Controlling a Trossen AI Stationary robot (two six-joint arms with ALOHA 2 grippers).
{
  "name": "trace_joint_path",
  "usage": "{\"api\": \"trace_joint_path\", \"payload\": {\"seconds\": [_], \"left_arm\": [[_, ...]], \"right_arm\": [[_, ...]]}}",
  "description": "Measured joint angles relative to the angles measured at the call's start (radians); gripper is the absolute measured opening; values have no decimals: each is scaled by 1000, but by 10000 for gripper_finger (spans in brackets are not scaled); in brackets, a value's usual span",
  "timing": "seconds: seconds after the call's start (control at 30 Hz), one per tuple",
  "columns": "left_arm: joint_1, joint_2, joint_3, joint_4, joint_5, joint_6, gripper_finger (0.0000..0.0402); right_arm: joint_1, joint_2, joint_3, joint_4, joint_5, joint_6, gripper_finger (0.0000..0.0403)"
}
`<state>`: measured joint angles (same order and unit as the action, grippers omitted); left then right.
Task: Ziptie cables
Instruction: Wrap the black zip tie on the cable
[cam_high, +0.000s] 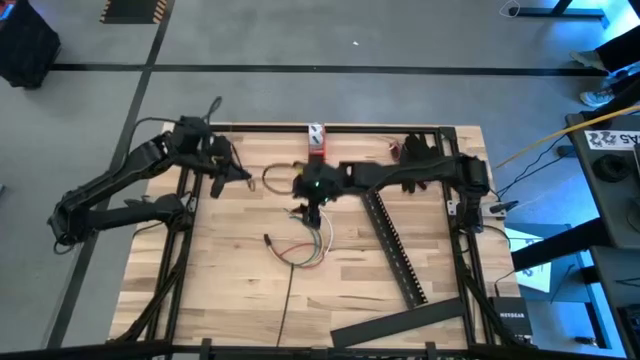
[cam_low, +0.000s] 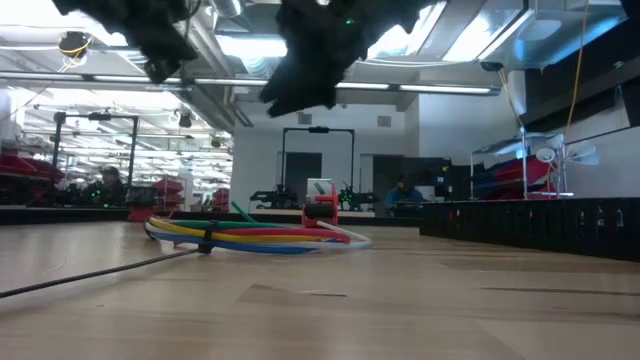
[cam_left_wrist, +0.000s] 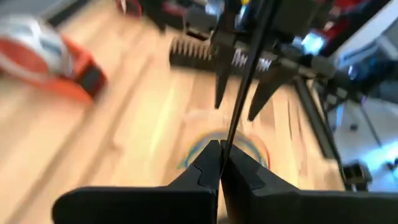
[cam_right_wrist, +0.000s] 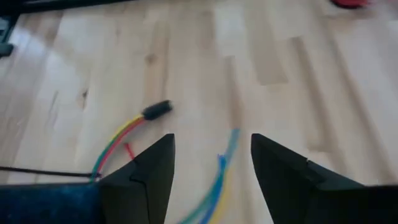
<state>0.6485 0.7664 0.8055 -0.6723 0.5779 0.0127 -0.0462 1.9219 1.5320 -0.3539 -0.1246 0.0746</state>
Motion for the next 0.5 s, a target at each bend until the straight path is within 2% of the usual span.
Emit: {"api": "trace_joint_path", "payload": {"seconds": [0.17, 0.27, 0.5], "left_arm": [[-115, -18, 0, -86, -124, -27, 0], [-176, -18, 0, -128, -163, -61, 0], [-310, -18, 0, -157, -226, -77, 0]], "right_arm": [[60, 86, -12, 144, -20, -3, 204], [96, 130, -12, 202, -20, -1, 204], [192, 241, 5, 295, 169, 89, 204]]}}
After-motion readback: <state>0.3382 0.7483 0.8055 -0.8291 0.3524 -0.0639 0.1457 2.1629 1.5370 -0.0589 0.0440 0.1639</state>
